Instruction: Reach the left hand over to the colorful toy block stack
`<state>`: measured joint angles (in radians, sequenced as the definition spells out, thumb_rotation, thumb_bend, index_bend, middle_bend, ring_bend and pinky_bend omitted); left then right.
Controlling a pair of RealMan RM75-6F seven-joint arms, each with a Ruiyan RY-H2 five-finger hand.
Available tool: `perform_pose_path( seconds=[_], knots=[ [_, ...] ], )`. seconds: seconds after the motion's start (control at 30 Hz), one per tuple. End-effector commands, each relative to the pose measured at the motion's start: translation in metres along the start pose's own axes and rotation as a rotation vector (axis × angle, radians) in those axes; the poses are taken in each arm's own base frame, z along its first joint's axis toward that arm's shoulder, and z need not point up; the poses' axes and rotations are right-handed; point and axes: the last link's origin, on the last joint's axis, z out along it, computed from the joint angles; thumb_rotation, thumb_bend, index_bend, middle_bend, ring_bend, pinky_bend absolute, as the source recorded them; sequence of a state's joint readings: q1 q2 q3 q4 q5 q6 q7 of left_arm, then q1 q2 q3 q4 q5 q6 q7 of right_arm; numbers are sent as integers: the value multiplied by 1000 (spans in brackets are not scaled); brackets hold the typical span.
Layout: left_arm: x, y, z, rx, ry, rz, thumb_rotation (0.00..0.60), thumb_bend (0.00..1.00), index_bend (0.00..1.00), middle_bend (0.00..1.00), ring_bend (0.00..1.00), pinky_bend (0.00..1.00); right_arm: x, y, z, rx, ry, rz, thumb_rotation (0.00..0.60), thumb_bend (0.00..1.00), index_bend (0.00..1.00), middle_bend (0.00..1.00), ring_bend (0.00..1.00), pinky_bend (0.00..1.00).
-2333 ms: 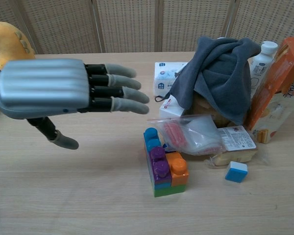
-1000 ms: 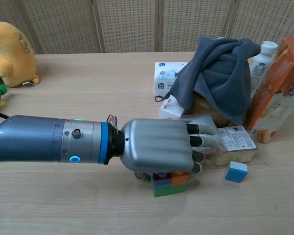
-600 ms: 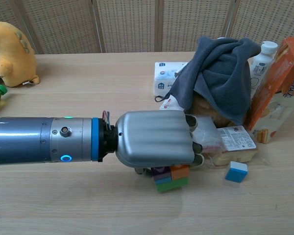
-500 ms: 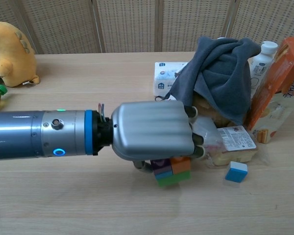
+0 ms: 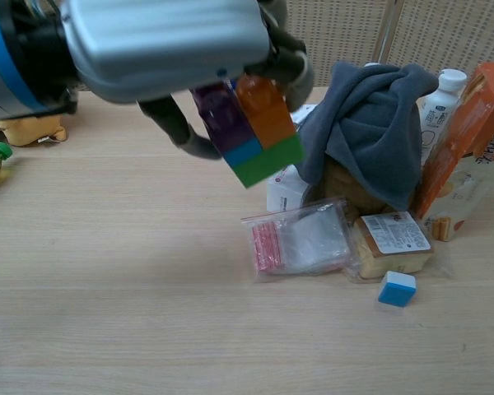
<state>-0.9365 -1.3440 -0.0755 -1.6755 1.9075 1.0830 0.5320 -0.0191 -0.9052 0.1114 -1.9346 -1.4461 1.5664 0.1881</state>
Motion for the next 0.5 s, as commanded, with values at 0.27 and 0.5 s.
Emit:
perform_pose_path(
  seconds=[0.27,0.5],
  knots=[
    [51,-43,-22,111,53,100,600,0,848,884,574,297,0,1,0,-3,2,-3,600,0,0,0,0,0],
    [59,-47,-26,121,48,115,600,0,847,883,579,356,-1,0,0,-2,2,-5,600,0,0,0,0,0]
  ],
)
